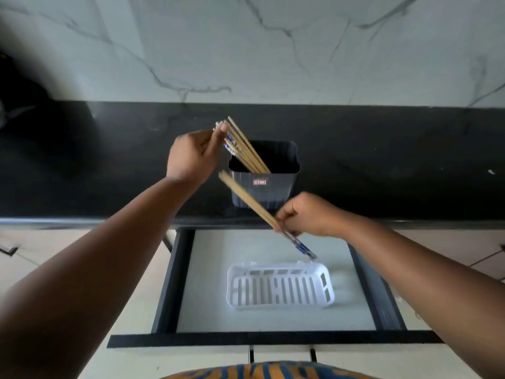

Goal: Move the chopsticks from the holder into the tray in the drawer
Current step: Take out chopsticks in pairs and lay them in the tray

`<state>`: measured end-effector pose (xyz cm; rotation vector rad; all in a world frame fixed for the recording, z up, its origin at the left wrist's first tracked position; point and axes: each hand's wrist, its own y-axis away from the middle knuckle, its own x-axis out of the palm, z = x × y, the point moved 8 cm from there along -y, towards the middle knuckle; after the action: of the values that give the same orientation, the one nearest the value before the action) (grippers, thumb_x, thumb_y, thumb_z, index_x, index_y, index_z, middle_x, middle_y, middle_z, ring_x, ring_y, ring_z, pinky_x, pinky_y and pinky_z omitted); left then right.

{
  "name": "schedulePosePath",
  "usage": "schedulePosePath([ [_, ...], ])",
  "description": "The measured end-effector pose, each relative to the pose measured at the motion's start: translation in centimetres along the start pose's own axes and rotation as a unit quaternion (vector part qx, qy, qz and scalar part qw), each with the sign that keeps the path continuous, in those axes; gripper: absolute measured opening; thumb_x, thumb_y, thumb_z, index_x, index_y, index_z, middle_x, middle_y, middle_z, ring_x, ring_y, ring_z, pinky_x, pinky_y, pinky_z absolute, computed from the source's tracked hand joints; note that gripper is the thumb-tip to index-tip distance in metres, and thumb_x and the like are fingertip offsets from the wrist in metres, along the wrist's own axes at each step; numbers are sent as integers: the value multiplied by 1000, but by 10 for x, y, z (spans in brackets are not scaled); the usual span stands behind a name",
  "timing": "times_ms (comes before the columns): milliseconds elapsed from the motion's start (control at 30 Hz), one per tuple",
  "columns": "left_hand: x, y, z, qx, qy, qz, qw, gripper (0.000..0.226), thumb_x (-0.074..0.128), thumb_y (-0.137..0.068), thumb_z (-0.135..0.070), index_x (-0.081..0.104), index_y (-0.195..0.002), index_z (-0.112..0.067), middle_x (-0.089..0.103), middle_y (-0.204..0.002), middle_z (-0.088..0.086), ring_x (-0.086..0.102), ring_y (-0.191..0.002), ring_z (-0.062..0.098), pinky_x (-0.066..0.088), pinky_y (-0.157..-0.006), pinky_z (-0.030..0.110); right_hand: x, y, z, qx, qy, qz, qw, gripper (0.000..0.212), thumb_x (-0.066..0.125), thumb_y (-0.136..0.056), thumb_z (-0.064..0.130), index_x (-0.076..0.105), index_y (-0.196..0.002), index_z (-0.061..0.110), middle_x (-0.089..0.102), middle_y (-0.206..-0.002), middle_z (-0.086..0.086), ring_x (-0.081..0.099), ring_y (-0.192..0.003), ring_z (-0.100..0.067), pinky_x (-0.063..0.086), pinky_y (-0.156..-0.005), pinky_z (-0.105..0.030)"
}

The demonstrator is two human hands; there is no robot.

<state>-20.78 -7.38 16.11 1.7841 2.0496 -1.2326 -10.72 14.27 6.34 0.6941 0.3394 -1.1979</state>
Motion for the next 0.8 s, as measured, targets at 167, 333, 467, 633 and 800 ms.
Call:
schedulePosePath([
  [167, 44, 25, 37, 100, -172, 117, 973, 53, 34, -98, -52, 59, -127, -16, 57, -135, 12, 45, -131, 32, 35, -108, 44, 71, 16, -80, 41, 222, 173, 959, 16, 68, -82, 26, 68, -67, 27, 59, -60, 15, 51, -56, -2, 37, -55, -21],
  [333, 100, 53, 104, -17, -338, 283, 897, 77, 12, -93, -65, 3, -153, -16, -4, -162, 6, -13, -147, 25, -11, -117, 45, 107, 14, -114, 38, 284, 206, 936, 13, 61, -85, 14, 69, -77, 8, 67, -80, 1, 52, -60, -11, 44, -57, -26],
  [467, 116, 61, 118, -15, -369, 298, 880, 77, 9, -94, -63, 3, -153, -15, -2, -162, 8, -9, -148, 26, -12, -117, 47, 121, 4, -139, 70, 321, 219, 919, 26, 58, -88, 14, 57, -62, 21, 72, -90, 3, 59, -69, -14, 38, -51, -22],
  [633, 114, 58, 119, 16, -330, 272, 904, 77, 15, -94, -64, 7, -153, -17, 3, -162, 4, -3, -148, 22, -5, -119, 45, 139, -7, -155, 95, 332, 250, 904, 18, 59, -89, 12, 63, -84, -4, 54, -81, -22, 36, -57, -15, 23, -48, -26],
  [800, 113, 57, 119, 16, -314, 265, 912, 77, 18, -93, -64, 9, -154, -18, 3, -162, 2, -3, -148, 20, -4, -120, 42, 148, -12, -163, 92, 328, 268, 901, 16, 57, -87, 8, 60, -80, -6, 55, -93, -30, 37, -65, -15, 26, -53, -27],
])
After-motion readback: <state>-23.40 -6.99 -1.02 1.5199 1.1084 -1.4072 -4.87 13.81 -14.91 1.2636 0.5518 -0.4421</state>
